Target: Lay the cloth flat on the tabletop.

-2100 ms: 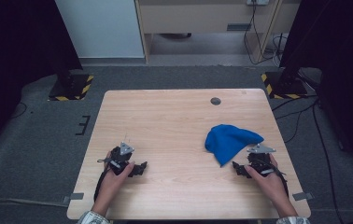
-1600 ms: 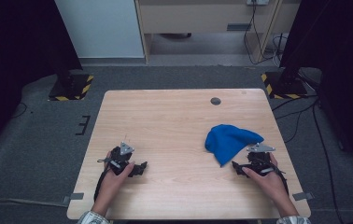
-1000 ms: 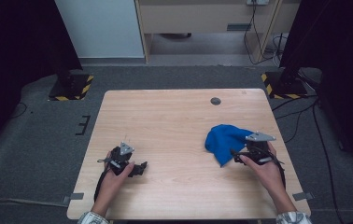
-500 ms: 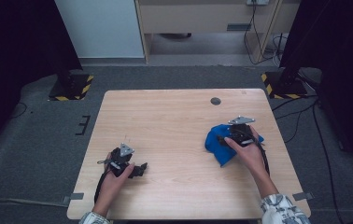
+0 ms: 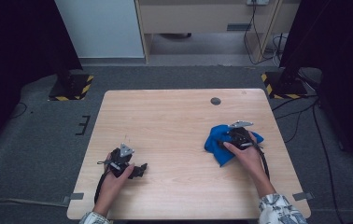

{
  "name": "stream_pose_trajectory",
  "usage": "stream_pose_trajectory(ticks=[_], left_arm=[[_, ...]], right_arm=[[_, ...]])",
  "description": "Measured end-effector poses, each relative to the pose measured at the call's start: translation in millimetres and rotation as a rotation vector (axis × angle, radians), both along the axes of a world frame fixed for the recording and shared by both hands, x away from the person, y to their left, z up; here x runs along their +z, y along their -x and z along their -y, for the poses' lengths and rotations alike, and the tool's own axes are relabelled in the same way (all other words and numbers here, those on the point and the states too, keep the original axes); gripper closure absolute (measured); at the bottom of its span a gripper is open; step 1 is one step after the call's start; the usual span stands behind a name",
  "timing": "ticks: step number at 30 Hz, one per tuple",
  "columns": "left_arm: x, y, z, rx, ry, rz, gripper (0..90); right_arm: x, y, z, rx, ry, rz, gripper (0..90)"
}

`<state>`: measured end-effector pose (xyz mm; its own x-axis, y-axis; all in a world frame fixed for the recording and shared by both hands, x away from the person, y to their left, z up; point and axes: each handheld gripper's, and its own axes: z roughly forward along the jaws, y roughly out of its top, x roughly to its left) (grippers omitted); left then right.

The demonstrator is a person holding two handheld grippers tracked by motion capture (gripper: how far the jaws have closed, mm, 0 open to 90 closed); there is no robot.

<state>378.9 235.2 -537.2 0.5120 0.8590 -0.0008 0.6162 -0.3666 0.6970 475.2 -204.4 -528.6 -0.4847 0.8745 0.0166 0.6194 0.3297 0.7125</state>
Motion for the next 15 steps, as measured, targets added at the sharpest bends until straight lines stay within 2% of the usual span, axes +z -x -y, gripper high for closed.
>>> stream_pose_trajectory(ticks=[3, 5, 10, 11, 12, 13, 15], left_arm=[[-0.1, 0.6, 0.1, -0.004, 0.001, 0.000, 0.0], [-0.1, 0.7, 0.2, -0.005, 0.001, 0.001, 0.0], [0.0, 0.9, 0.0, -0.009, -0.001, 0.000, 0.0], [0.0, 0.9, 0.0, -0.009, -0.001, 0.000, 0.0], [0.0, 0.9, 0.0, -0.009, -0.001, 0.000, 0.0], [0.0, 0.7, 0.1, -0.009, -0.001, 0.000, 0.0], [0.0, 0.5, 0.2, -0.010, 0.000, 0.000, 0.0]], right_arm=[[-5.5, 3.9, 0.0, 0.000, -0.010, 0.026, 15.2], [-5.6, 4.5, 0.5, -0.001, -0.014, 0.025, 15.9], [-5.8, 7.8, 2.1, 0.012, -0.004, 0.039, 24.7], [-5.4, 9.0, 3.8, 0.022, -0.003, 0.044, 31.0], [-5.4, 9.0, 3.8, 0.022, -0.003, 0.044, 31.0], [-4.8, 10.4, 4.8, 0.037, -0.008, 0.046, 38.9], [-3.8, 12.3, 5.0, 0.057, -0.012, 0.049, 48.4]])
